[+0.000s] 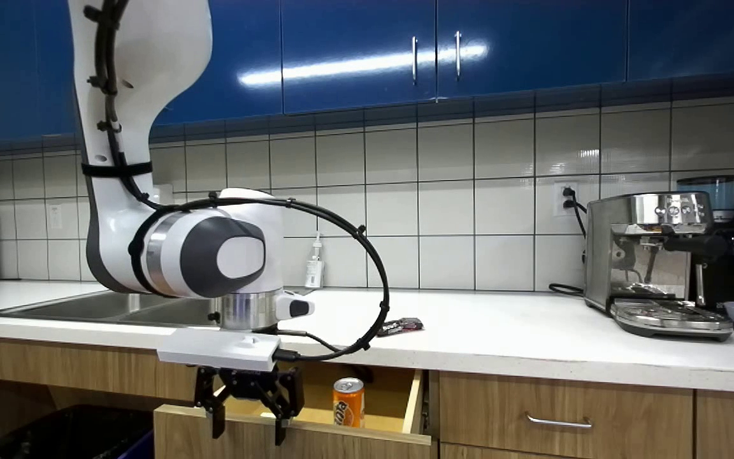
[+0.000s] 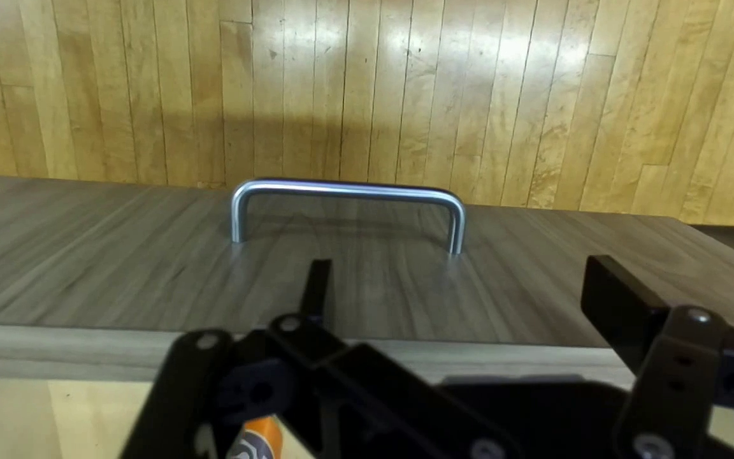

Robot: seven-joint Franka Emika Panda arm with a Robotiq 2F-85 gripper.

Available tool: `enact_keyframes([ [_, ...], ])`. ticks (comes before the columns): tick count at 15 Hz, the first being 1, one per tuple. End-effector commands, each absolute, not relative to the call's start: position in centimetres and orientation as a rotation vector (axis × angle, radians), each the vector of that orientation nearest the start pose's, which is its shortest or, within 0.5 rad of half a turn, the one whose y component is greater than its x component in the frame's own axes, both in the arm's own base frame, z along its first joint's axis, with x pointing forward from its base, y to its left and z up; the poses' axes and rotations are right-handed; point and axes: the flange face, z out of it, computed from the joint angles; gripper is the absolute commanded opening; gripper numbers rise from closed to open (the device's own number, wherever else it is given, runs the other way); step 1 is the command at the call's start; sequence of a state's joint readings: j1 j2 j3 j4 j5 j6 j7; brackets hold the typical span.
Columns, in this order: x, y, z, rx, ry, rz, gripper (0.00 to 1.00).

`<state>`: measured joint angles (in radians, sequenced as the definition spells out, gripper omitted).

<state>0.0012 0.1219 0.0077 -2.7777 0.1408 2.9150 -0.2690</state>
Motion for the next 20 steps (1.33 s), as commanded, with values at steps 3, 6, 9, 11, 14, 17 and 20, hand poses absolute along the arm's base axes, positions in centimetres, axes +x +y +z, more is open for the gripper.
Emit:
enact_keyframes([
  [3,38.5,-1.2,17.3,-3.132,-0.225,-0.085,1.0],
  [6,38.9,-1.4,17.2,-3.14,-0.224,-0.106,1.0],
  [9,39.3,-1.6,17.3,-3.147,-0.203,-0.131,1.0],
  [11,39.6,-1.7,17.4,-3.15,-0.183,-0.147,1.0],
  [14,40.1,-1.5,17.6,-3.142,-0.121,-0.159,1.0],
  [17,40.6,-1.3,17.6,-3.139,-0.078,-0.175,1.0],
  [20,41.2,-1.4,17.5,-3.141,-0.043,-0.191,1.0],
])
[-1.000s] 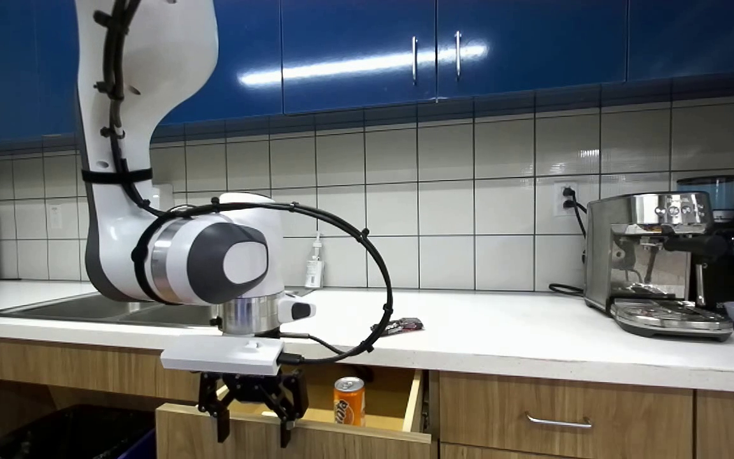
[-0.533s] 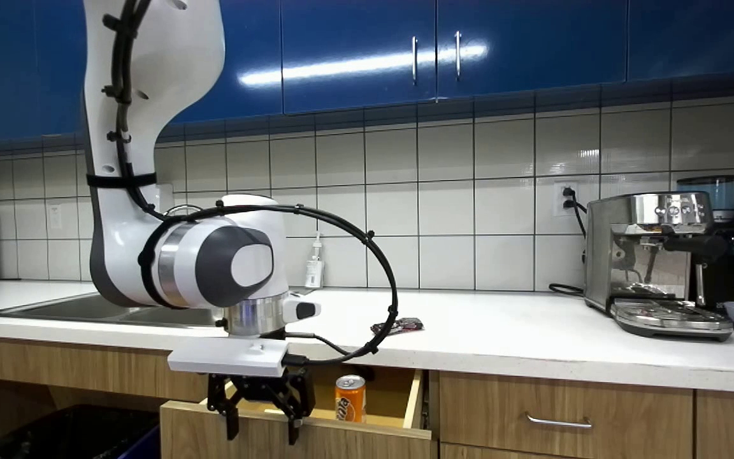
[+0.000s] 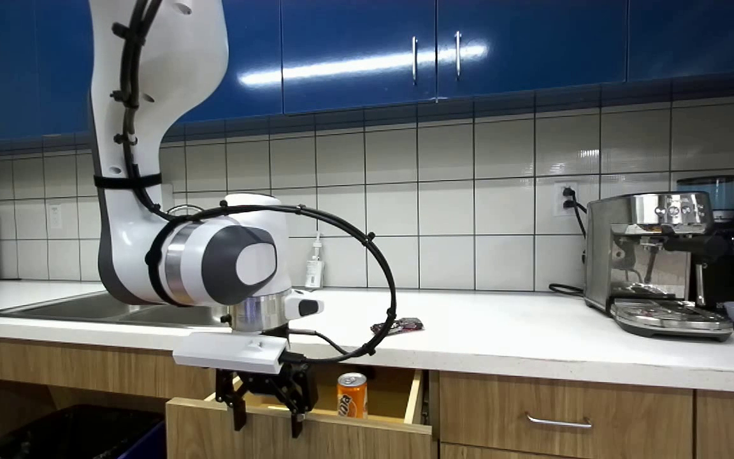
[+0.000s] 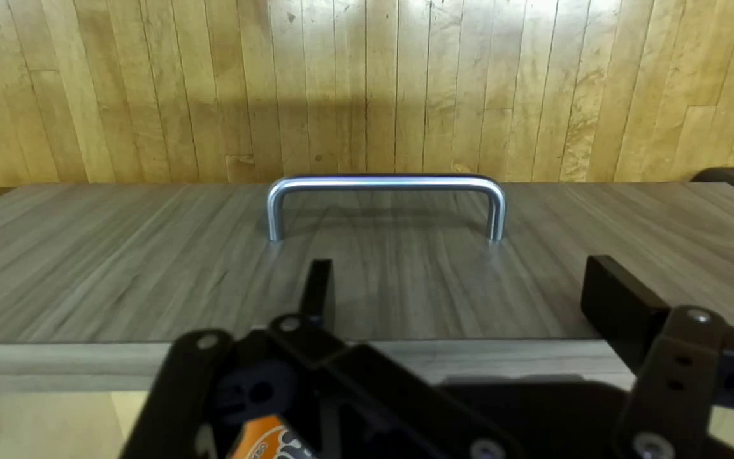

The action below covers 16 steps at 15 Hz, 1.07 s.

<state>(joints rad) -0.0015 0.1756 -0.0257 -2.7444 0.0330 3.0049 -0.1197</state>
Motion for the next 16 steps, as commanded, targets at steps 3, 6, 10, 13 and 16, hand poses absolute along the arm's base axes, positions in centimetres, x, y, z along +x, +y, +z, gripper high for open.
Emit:
enact_keyframes([
  [3,41.9,-1.6,17.5,-3.143,-0.027,-0.22,1.0],
  [6,42.5,-1.8,17.4,-3.145,-0.025,-0.234,1.0],
  [10,43.5,-1.8,17.4,-3.142,-0.027,-0.234,1.0],
  [13,44.2,-2.0,17.4,-3.143,-0.027,-0.237,1.0],
  [16,45.0,-2.2,17.4,-3.144,-0.031,-0.247,1.0],
])
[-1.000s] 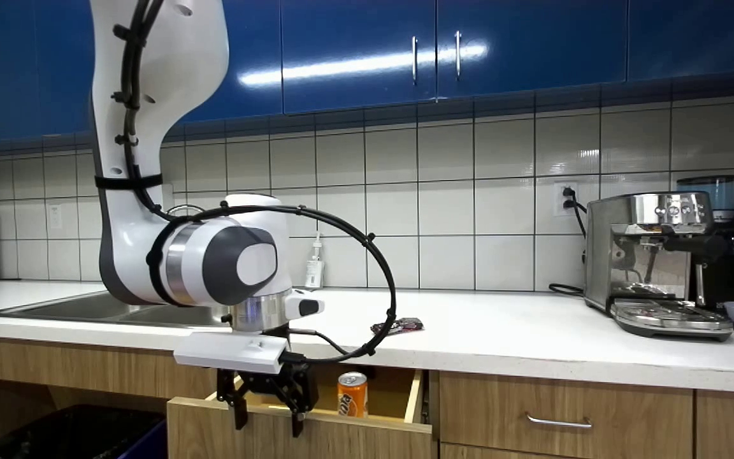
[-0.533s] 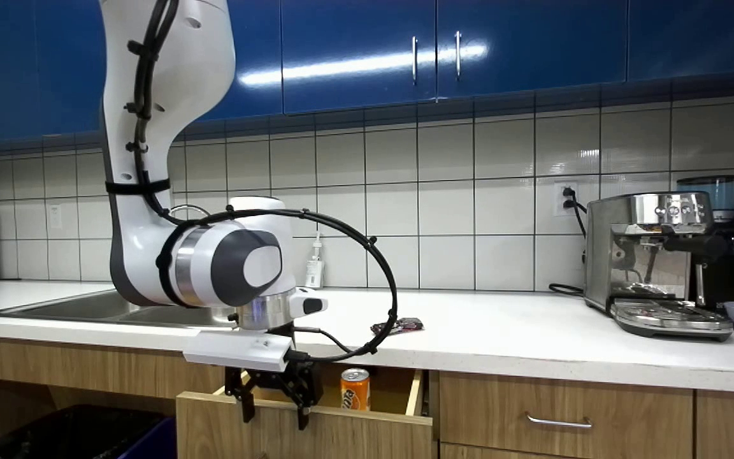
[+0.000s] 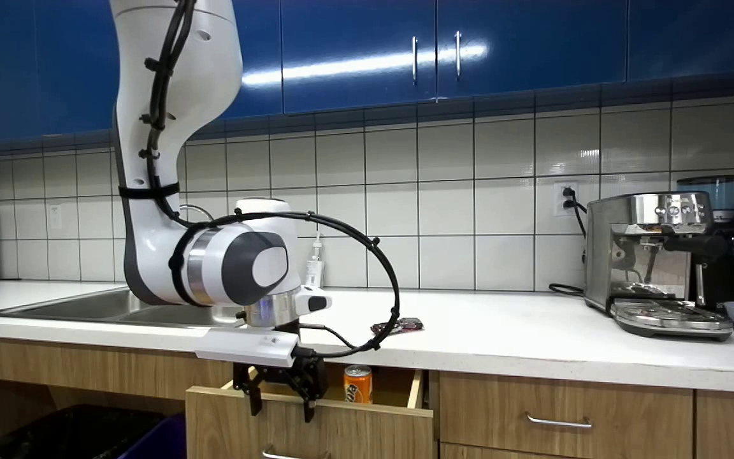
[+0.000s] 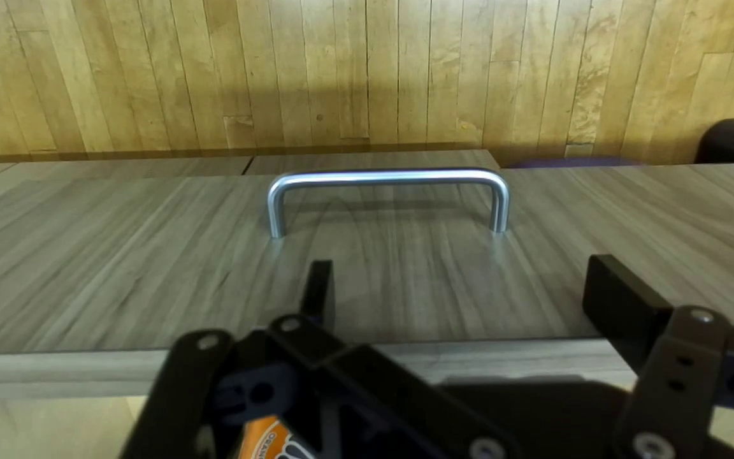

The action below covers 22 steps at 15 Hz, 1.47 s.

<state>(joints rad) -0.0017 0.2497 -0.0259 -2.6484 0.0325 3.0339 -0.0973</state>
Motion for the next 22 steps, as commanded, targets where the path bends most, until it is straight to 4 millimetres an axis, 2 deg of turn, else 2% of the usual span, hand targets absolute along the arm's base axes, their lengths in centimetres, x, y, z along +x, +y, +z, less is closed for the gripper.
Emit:
enact_keyframes([
  [1,45.3,-2.4,17.4,-3.146,-0.03,-0.253,1.0],
  [22,50.8,-4.5,17.2,-3.147,0.036,-0.339,1.0],
])
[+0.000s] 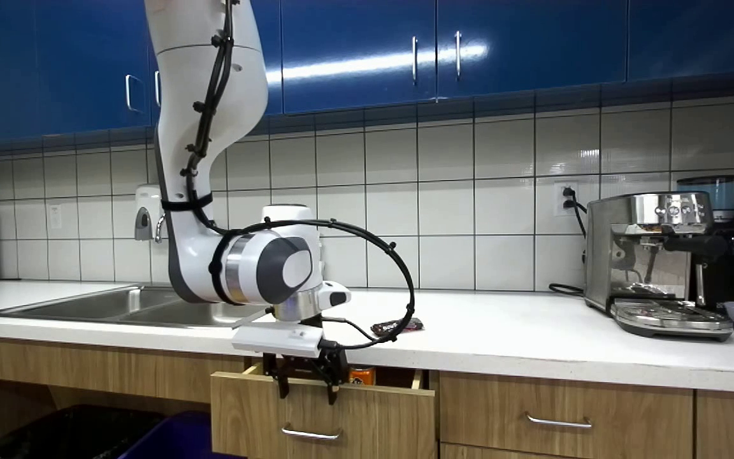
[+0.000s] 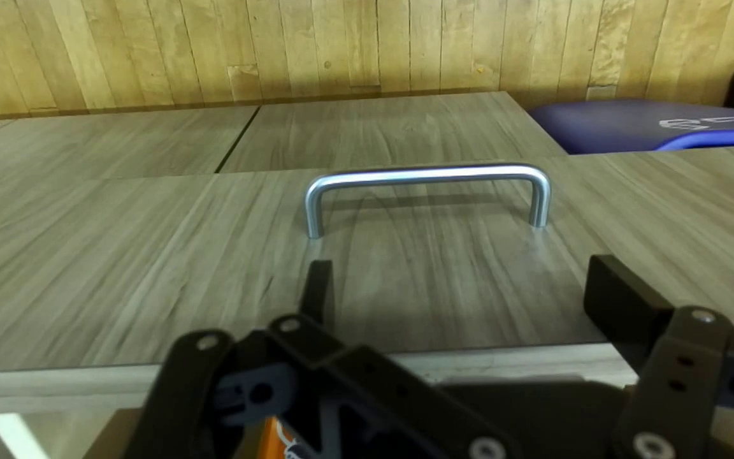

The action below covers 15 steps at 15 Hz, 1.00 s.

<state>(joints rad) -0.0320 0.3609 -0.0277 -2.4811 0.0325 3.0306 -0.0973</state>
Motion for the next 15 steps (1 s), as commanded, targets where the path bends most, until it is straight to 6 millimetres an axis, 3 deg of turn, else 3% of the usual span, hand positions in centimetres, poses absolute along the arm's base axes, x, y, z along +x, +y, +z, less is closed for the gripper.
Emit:
enact_keyframes([
  [1,51.0,-4.6,17.2,-3.146,0.037,-0.343,1.0],
  [8,51.5,-4.8,17.3,-3.149,0.039,-0.354,1.0],
  [15,49.3,-3.7,19.0,-3.12,0.036,-0.34,1.0],
])
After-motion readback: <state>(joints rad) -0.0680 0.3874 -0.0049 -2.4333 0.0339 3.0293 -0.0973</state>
